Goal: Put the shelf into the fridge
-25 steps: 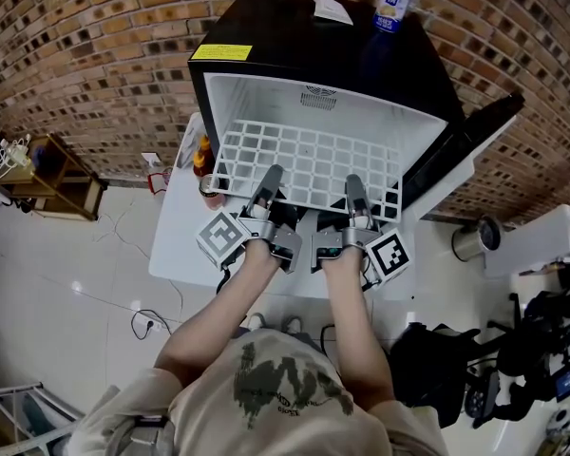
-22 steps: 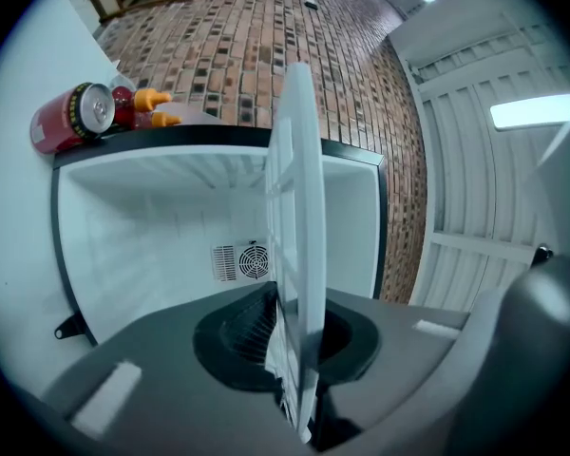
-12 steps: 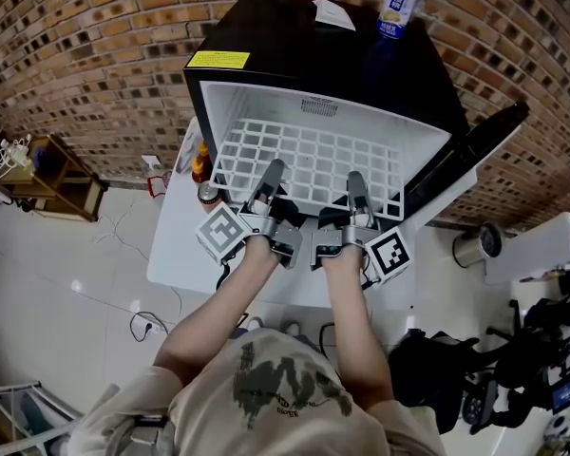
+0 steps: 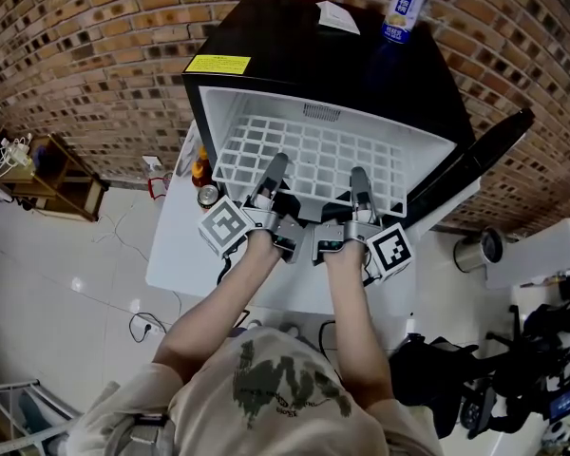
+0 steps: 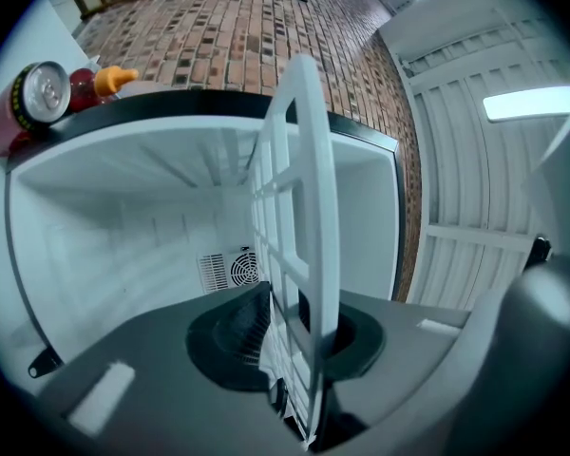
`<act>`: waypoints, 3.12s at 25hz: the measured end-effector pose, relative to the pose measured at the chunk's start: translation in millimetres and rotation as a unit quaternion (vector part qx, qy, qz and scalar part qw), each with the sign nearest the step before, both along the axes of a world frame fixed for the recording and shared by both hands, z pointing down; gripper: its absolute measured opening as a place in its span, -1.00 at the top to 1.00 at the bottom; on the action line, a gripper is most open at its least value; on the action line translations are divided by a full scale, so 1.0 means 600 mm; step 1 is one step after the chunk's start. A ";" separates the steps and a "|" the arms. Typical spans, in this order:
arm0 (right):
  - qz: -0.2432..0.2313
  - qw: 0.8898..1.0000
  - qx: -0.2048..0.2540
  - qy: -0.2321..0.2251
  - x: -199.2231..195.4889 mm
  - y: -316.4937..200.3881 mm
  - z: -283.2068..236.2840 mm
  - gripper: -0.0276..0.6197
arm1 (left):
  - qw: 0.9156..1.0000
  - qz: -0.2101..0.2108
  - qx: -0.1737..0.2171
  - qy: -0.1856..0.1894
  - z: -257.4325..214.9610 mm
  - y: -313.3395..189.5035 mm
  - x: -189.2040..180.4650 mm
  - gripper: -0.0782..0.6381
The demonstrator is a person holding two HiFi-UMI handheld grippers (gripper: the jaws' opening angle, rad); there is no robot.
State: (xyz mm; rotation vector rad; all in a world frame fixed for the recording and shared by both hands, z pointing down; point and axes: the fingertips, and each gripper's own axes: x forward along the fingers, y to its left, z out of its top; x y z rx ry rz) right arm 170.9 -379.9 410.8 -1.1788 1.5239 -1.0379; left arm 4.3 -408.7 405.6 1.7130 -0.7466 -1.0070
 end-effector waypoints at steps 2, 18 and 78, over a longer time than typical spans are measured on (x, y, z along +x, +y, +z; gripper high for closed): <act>0.001 1.000 0.002 0.000 0.002 -0.004 -0.003 0.75 | 1.000 0.000 0.003 -0.001 -0.002 -0.004 0.002 0.61; 0.004 1.000 0.004 -0.007 0.014 -0.064 -0.003 0.74 | 0.999 0.004 0.010 0.033 -0.010 -0.061 0.018 0.57; 0.014 1.000 0.012 -0.005 -0.073 0.141 -0.001 0.87 | 0.997 0.062 0.017 0.043 -0.003 0.136 -0.021 0.78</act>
